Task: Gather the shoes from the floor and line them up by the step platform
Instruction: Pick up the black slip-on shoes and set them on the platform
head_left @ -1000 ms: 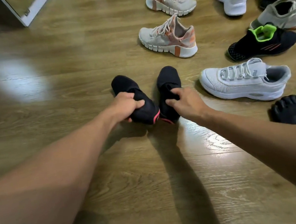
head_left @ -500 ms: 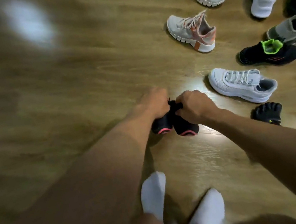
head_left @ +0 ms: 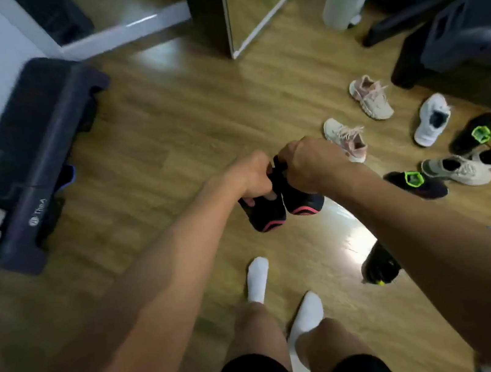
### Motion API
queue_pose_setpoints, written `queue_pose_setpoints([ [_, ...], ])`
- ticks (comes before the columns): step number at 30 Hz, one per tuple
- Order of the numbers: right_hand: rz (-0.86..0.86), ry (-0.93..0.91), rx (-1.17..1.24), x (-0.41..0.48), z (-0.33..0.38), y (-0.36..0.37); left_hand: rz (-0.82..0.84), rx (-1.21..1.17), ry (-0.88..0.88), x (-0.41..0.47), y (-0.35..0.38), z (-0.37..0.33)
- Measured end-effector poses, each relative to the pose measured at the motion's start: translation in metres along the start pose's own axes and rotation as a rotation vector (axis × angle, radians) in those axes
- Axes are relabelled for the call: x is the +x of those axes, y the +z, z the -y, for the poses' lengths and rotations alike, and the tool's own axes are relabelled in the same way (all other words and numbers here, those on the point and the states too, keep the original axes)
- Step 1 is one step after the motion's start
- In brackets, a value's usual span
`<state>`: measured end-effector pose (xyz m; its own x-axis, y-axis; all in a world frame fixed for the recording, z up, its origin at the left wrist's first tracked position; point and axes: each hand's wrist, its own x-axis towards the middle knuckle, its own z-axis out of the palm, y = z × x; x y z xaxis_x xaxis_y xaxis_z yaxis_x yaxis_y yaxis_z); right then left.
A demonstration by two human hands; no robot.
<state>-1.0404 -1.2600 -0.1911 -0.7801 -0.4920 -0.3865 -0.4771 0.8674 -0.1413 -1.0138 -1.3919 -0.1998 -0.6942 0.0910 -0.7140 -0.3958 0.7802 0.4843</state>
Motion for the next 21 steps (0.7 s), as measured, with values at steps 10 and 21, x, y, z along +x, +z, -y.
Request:
queue_pose_setpoints([
  [10, -0.169, -0.312, 0.025, 0.042, 0.135, -0.124, -0.491, 0.021, -0.065, -0.110, -0.136, 0.061],
  [21, 0.022, -0.667, 0.215, 0.122, 0.308, -0.161, -0.684, 0.010, -0.206, -0.171, -0.236, 0.200],
])
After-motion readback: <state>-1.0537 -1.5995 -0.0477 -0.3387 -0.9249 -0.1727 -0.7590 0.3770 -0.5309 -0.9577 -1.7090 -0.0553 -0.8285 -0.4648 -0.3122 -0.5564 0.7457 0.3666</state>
